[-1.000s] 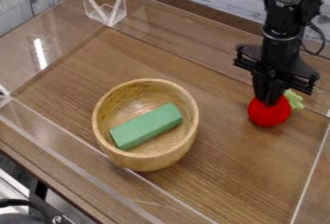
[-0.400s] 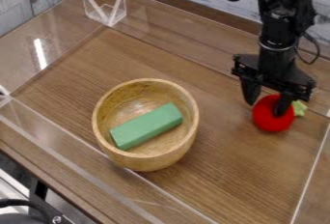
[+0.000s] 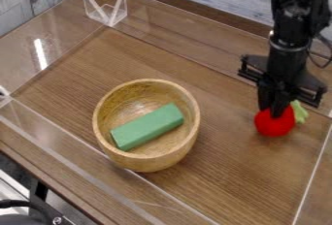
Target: Move the red fruit to the left
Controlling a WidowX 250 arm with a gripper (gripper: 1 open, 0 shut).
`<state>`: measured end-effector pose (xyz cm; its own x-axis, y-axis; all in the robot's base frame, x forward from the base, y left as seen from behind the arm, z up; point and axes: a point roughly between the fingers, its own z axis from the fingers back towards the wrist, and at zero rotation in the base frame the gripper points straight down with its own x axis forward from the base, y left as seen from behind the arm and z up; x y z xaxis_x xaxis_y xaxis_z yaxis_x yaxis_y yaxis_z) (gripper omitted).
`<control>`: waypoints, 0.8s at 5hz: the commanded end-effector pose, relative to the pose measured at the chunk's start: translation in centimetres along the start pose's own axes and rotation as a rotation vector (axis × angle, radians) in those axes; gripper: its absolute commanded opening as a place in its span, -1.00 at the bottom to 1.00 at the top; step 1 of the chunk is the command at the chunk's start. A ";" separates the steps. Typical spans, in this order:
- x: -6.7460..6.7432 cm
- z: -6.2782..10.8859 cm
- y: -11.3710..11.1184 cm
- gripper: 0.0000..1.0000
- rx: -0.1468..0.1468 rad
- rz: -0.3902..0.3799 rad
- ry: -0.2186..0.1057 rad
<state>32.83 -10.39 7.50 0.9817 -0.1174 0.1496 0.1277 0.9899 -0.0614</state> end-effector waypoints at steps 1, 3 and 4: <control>1.3 5.3 2.0 -1.00 0.009 0.056 -0.118; -0.7 7.9 10.7 -1.00 0.055 0.201 -0.136; -2.0 7.9 14.6 -1.00 0.072 0.215 -0.130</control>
<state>31.31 5.19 12.22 0.9707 0.1226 0.2066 -0.1167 0.9923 -0.0406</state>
